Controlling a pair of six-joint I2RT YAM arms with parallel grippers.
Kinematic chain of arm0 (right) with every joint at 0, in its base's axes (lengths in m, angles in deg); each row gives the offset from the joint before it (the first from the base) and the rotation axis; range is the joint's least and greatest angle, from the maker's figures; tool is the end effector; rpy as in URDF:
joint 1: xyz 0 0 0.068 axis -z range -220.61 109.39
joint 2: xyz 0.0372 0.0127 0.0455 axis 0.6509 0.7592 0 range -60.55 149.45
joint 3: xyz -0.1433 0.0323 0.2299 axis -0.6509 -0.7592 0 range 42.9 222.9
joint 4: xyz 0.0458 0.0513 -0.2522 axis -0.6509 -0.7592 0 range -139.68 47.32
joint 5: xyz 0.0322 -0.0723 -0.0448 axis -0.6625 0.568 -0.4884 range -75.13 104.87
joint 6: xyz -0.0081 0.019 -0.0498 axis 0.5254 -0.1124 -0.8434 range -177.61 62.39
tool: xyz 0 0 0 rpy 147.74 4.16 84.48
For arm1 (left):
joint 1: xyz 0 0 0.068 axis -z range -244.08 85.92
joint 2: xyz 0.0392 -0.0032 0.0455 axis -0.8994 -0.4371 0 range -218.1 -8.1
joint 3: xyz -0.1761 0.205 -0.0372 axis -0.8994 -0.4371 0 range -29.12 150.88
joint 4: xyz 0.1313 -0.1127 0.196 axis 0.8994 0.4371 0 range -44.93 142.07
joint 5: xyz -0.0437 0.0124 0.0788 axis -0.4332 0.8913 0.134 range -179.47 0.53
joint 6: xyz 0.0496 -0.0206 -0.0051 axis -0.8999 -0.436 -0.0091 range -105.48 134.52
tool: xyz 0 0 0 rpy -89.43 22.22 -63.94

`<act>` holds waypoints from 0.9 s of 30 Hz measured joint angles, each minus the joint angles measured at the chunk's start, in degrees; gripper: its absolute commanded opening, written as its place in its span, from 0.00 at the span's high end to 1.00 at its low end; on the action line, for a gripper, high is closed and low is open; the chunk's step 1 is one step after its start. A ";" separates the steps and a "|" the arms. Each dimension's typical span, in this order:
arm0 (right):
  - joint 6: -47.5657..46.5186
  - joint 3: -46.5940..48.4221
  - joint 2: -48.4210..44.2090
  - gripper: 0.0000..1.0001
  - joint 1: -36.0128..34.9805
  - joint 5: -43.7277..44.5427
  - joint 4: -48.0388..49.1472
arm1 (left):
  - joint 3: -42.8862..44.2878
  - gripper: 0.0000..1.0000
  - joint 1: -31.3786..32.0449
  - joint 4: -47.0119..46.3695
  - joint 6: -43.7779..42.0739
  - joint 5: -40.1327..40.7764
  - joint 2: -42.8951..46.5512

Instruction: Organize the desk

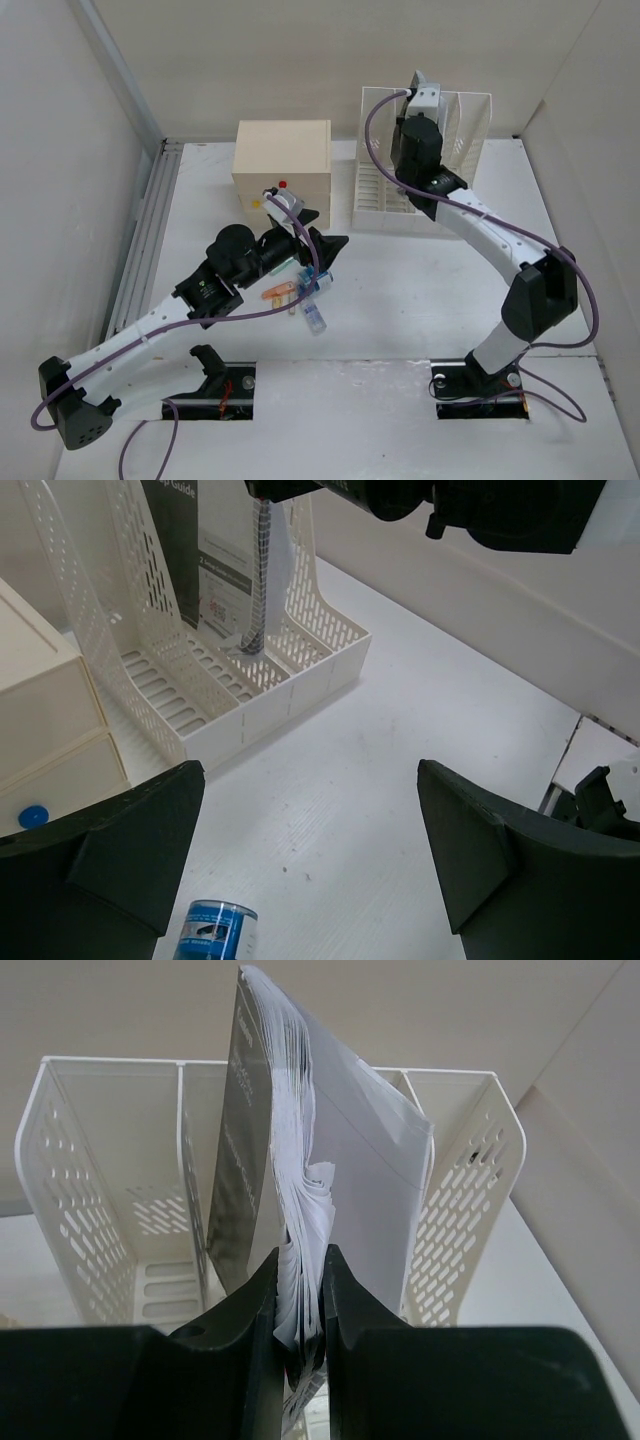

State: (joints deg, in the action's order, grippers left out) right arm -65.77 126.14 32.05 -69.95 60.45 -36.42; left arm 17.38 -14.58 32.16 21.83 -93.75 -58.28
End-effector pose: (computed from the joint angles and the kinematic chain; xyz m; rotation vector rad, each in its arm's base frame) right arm 0.3457 0.1651 0.3913 0.0835 1.6182 -0.3597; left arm 0.1327 -0.1594 0.3781 0.5879 1.3446 -0.8682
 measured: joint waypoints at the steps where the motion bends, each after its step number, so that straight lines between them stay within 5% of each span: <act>1: 0.02 0.00 0.52 1.00 0.00 0.20 0.98 | 0.00 0.14 0.00 -0.02 -0.02 0.07 0.00; 25: 5.84 -8.61 6.03 1.00 -2.25 2.08 8.31 | -0.15 0.14 0.00 0.09 -0.04 1.79 0.00; 27: 6.12 -8.94 6.03 0.69 -2.23 2.08 8.94 | -0.15 0.14 0.00 0.11 -0.04 1.79 0.00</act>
State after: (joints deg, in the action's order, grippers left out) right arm -59.65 117.20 38.08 -72.18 62.53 -27.48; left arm 17.22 -14.58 32.27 21.79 -91.95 -58.28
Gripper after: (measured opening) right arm 0.198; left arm 0.858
